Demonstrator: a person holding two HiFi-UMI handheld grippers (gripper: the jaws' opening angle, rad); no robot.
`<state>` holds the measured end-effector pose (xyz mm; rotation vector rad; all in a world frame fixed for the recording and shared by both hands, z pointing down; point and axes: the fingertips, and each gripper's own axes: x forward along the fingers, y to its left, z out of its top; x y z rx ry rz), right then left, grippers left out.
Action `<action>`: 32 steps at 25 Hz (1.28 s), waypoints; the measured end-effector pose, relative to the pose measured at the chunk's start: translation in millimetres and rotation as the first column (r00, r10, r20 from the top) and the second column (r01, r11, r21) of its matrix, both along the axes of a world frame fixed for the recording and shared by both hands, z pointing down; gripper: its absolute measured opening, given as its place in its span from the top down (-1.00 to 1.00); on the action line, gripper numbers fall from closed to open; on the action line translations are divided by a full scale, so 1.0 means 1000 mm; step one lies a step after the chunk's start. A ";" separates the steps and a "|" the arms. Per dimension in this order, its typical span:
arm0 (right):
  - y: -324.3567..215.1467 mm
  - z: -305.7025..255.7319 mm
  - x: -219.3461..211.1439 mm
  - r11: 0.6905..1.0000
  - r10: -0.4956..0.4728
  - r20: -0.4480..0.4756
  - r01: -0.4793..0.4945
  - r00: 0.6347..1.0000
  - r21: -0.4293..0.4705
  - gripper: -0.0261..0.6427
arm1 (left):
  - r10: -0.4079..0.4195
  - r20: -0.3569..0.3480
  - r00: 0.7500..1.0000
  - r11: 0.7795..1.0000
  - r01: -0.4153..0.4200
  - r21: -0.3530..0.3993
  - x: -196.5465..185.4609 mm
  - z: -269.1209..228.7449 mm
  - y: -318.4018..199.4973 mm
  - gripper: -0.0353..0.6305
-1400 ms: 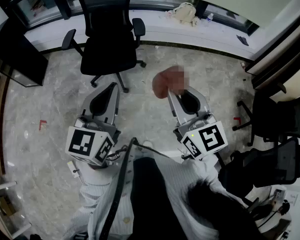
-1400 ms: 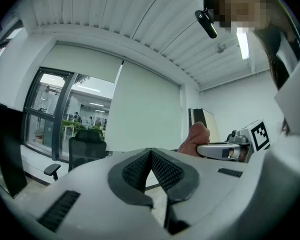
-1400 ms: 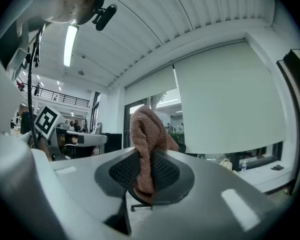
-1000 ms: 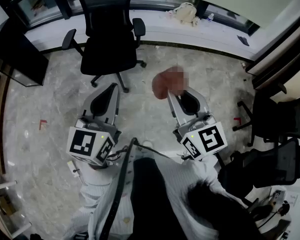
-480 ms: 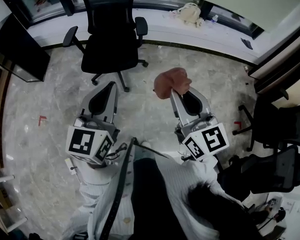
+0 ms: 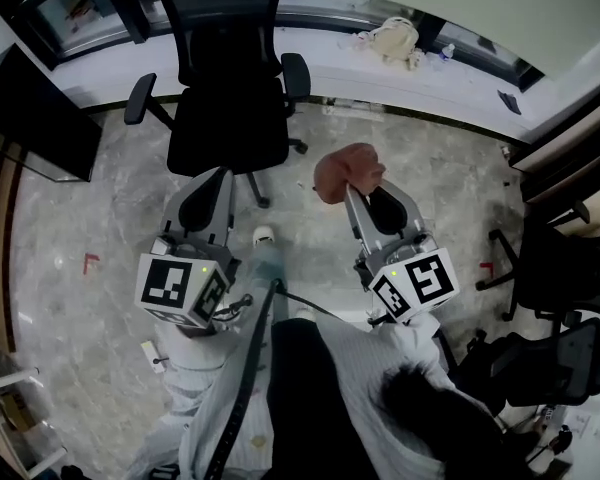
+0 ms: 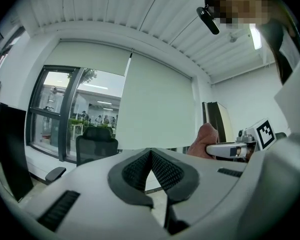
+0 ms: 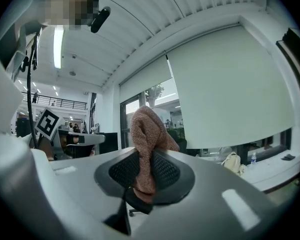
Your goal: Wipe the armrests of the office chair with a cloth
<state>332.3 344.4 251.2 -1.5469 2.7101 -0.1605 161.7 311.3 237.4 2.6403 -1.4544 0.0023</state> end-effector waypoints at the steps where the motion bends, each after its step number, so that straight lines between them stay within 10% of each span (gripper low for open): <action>1: -0.022 0.000 -0.003 1.000 0.001 -0.001 -0.001 1.000 0.001 0.73 | 0.005 0.000 1.000 1.000 -0.005 0.002 -0.002 -0.001 -0.023 0.88; 15: -0.271 0.018 -0.032 0.992 0.094 -0.007 -0.094 0.996 -0.079 0.73 | 0.094 0.036 0.995 0.992 -0.091 -0.088 -0.030 0.014 -0.285 0.88; 32: -0.469 0.142 0.032 0.972 0.052 -0.147 -0.084 0.988 -0.220 0.73 | 0.016 0.016 1.000 0.980 -0.013 -0.201 0.000 0.077 -0.407 0.88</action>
